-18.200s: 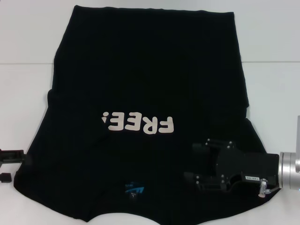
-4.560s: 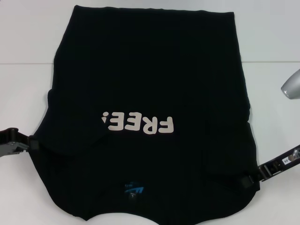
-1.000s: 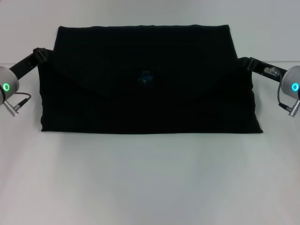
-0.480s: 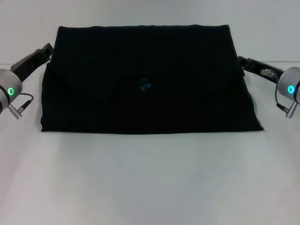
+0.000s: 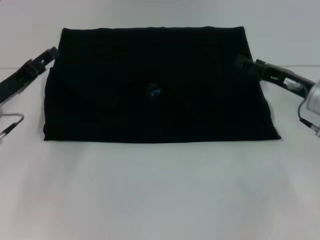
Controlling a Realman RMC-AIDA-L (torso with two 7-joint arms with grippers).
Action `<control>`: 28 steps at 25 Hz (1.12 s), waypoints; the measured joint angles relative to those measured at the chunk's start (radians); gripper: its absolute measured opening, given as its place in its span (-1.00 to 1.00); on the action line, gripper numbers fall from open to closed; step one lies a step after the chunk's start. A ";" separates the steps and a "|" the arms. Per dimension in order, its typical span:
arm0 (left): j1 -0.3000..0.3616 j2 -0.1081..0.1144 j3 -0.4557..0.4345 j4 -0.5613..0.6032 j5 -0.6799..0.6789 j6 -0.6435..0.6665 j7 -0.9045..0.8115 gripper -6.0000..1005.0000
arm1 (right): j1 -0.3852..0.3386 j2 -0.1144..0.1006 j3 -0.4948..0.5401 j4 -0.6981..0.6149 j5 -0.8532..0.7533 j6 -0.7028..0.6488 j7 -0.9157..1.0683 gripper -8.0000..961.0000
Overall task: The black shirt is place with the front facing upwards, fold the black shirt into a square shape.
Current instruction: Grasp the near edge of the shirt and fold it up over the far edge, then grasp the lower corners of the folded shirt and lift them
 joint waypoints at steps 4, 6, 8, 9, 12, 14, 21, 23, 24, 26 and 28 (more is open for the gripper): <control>0.076 0.002 0.040 0.130 0.135 0.147 -0.227 0.61 | -0.057 -0.026 -0.129 -0.024 -0.005 -0.187 -0.006 0.64; 0.100 0.006 0.040 0.164 0.215 0.203 -0.298 0.74 | -0.069 -0.038 -0.212 -0.025 -0.033 -0.252 -0.024 0.73; 0.116 0.009 0.037 0.194 0.295 0.238 -0.341 0.73 | -0.072 -0.039 -0.275 -0.026 -0.077 -0.288 -0.047 0.77; 0.120 0.009 0.037 0.203 0.331 0.245 -0.353 0.73 | -0.072 -0.035 -0.298 -0.029 -0.105 -0.297 -0.059 0.76; 0.119 0.009 0.036 0.213 0.419 0.223 -0.376 0.72 | -0.072 -0.012 -0.339 -0.037 -0.174 -0.304 -0.094 0.76; 0.118 0.009 0.037 0.212 0.431 0.188 -0.372 0.71 | -0.068 0.003 -0.346 -0.039 -0.203 -0.300 -0.125 0.75; 0.093 0.009 0.042 0.160 0.425 0.066 -0.325 0.69 | -0.063 0.013 -0.348 -0.029 -0.217 -0.300 -0.158 0.74; 0.078 0.011 0.043 0.141 0.425 0.049 -0.309 0.69 | -0.067 0.013 -0.348 -0.029 -0.217 -0.300 -0.163 0.73; 0.072 0.011 0.043 0.134 0.426 0.038 -0.304 0.68 | -0.068 0.013 -0.348 -0.029 -0.217 -0.300 -0.164 0.73; 0.062 0.011 0.044 0.124 0.429 0.020 -0.299 0.68 | -0.068 0.013 -0.348 -0.028 -0.218 -0.300 -0.164 0.73; 0.052 0.011 0.046 0.119 0.431 0.002 -0.296 0.67 | -0.067 0.013 -0.349 -0.027 -0.218 -0.300 -0.164 0.73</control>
